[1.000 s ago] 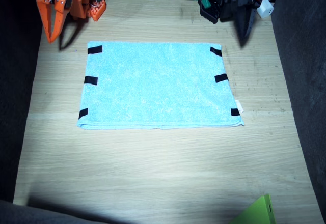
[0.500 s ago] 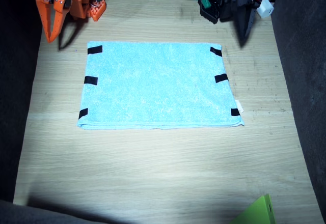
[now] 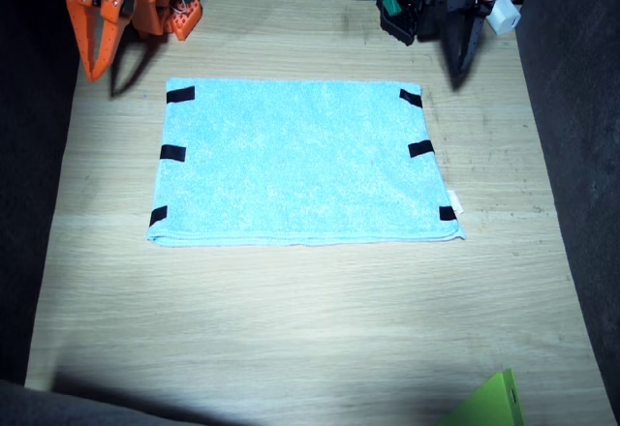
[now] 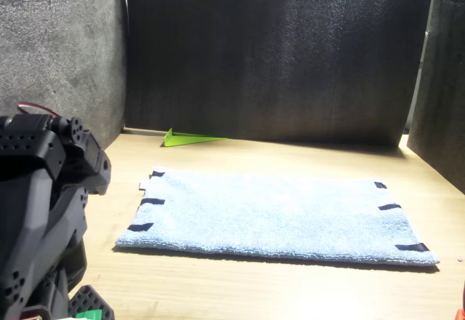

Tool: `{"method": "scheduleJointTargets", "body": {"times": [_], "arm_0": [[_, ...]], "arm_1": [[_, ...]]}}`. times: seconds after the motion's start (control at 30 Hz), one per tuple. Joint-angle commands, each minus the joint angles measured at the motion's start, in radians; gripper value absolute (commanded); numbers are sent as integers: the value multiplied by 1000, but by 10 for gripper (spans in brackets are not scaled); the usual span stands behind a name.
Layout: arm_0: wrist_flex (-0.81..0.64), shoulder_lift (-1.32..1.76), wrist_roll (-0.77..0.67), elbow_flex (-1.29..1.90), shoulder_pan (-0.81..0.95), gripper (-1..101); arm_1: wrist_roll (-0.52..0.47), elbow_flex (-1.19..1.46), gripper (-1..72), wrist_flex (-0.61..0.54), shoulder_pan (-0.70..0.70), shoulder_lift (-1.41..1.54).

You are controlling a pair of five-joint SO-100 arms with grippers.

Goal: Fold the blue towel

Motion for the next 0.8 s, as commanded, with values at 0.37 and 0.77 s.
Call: {"method": "scheduleJointTargets", "body": {"times": [0.37,0.77], "arm_0": [[12,8,-9,-17,69,-3],[12,8,-40,-18,129,-3]], "arm_1": [[8,-28,-1,29,-2,9],[31,-34,-1,34,6,-6]]}}
